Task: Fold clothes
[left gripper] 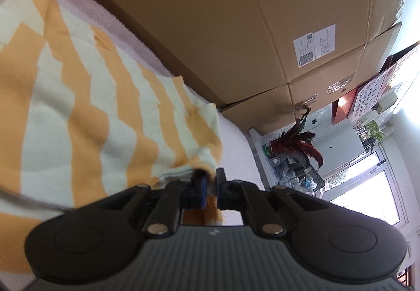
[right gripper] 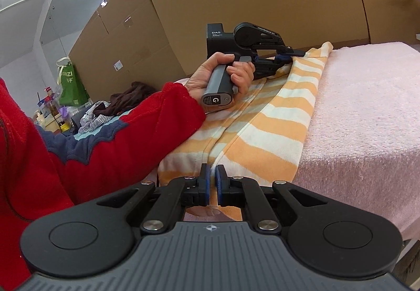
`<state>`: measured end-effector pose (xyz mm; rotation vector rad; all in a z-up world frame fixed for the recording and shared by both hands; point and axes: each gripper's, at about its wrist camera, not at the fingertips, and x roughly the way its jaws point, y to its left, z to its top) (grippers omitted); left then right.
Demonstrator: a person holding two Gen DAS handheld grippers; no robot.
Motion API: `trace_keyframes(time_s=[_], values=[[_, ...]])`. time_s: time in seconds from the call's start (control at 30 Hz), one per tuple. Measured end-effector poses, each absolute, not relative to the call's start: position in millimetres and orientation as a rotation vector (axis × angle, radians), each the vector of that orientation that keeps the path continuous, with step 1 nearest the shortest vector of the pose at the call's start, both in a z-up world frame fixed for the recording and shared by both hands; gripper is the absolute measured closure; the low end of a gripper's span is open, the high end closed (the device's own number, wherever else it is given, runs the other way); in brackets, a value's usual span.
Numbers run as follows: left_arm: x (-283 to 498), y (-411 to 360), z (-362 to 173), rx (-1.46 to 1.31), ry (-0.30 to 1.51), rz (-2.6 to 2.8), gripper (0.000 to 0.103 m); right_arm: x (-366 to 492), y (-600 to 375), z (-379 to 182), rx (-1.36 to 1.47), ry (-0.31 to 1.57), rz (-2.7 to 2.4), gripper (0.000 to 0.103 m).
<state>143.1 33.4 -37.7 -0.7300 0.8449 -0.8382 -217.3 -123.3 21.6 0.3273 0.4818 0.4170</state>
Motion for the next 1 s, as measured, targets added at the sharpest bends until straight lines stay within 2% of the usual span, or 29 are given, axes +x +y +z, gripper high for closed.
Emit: trace_keyframes(time_s=[1.0], values=[[139, 50, -26, -0.681, 0.724, -0.724, 0.103, -217, -115, 13, 0.337, 0.535, 0.465, 0.096]])
